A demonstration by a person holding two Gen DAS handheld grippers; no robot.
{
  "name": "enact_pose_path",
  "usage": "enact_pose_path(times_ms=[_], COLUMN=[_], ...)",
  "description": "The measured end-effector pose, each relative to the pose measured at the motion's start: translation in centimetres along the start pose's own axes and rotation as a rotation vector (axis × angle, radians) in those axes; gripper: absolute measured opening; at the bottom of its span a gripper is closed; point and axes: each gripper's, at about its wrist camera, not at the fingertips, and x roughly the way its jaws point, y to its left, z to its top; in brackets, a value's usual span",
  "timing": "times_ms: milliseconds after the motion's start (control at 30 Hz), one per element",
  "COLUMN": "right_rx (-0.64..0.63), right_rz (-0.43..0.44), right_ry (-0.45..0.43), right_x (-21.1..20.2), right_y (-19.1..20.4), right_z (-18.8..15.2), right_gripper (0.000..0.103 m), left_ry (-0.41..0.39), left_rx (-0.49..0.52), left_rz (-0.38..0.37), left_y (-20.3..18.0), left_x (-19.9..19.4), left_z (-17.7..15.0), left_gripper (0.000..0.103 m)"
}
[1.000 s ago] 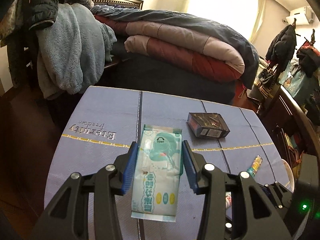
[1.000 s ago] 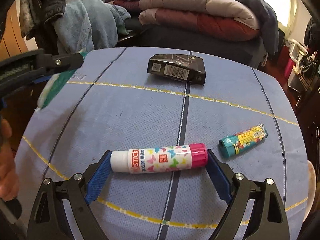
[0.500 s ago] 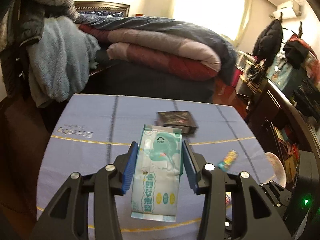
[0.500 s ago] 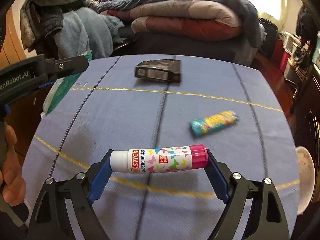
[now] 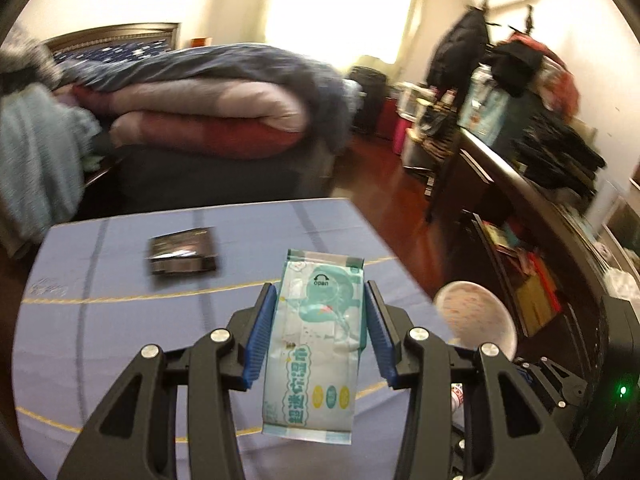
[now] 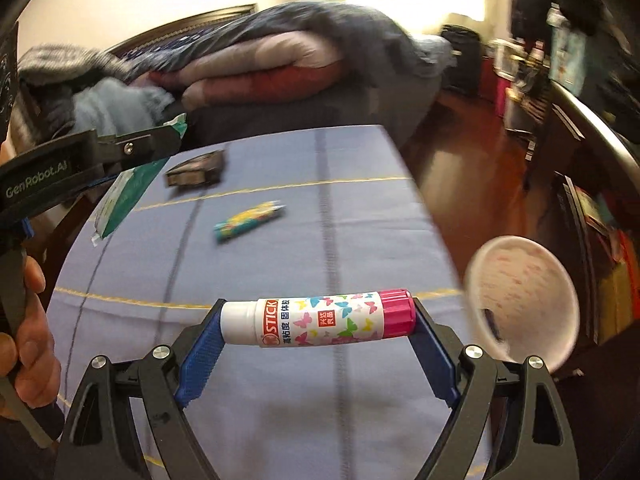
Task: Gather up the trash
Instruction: 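Carry the wipes pack and glue stick over the wastebasket and open both tools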
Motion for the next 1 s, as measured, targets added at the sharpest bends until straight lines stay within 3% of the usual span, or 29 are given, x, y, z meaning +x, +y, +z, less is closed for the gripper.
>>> enact_pose_path(times_ms=[467,1000], right_rx=[0.197,0.367], right_rz=[-0.166,-0.296], right_ry=[-0.078,-0.058], right_x=[-3.2,-0.7], right_y=[-12.6,-23.0], right_z=[-1.0,-2.4], right_gripper=[0.086,0.086], left_ry=[0.036,0.172], left_rx=[0.197,0.284], left_rz=[-0.18,-0.316], left_y=[-14.6,-24.1], left_x=[5.4,15.4], left_z=[0.8,0.4], left_gripper=[0.045,0.045])
